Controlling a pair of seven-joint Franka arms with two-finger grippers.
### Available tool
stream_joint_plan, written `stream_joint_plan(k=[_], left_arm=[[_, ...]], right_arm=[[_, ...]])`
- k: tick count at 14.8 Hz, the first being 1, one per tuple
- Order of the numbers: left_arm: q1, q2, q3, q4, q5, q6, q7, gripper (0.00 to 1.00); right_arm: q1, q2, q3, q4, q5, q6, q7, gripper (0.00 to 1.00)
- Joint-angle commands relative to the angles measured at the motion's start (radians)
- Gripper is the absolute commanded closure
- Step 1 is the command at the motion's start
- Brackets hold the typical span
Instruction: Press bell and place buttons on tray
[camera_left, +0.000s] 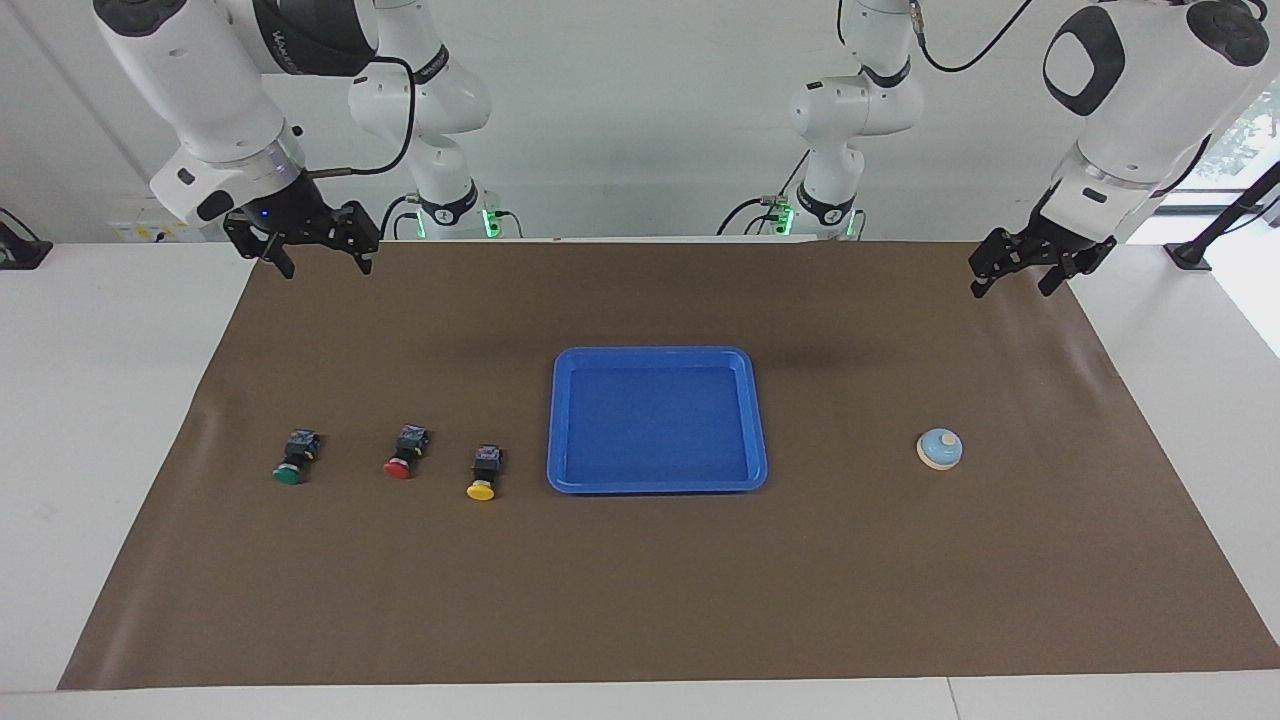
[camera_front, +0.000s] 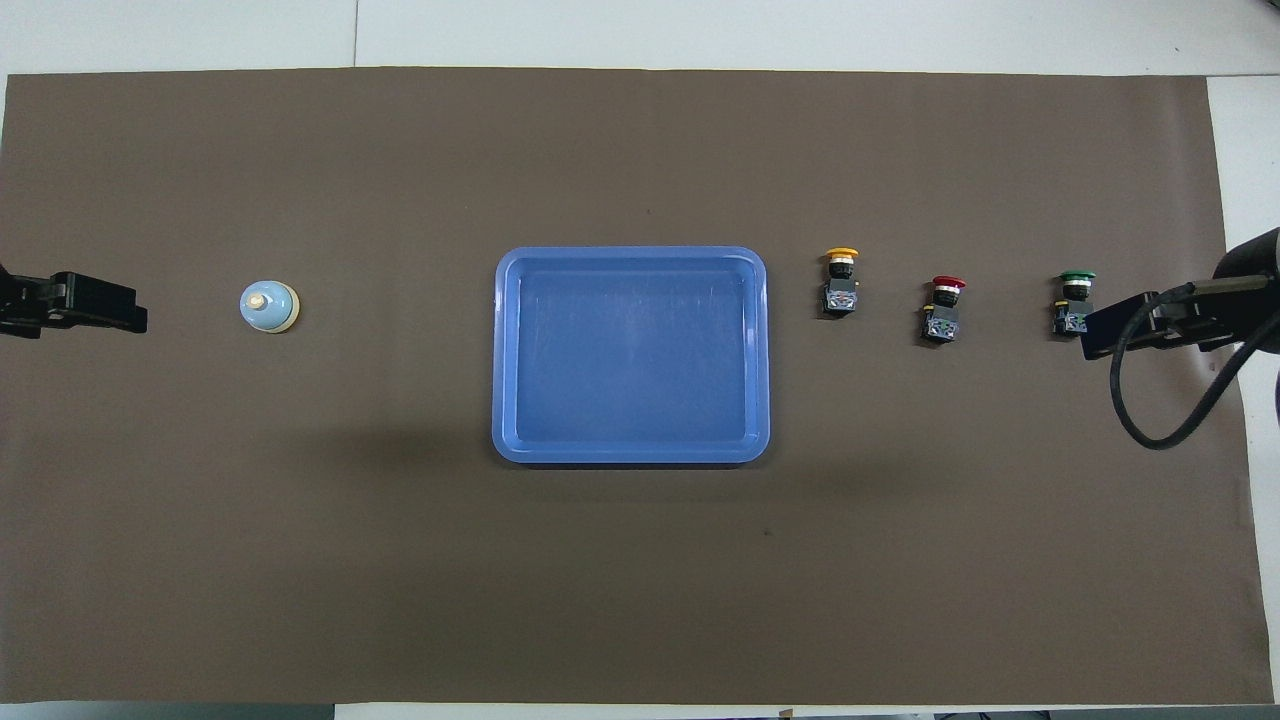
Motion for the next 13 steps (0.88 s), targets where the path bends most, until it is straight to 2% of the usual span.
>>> stream_joint_plan(k=[1, 13], left_arm=[[-0.002, 0.026, 0.002, 0.078, 0.000, -0.092, 0.002, 0.00], [-0.013, 0.020, -0.001, 0.064, -0.002, -0.101, 0.007, 0.00]], right_arm=[[-0.013, -0.019, 0.015, -0.017, -0.006, -0.004, -0.012, 0.00], [-0.006, -0.036, 0.017, -0.019, -0.003, -0.005, -0.012, 0.00]])
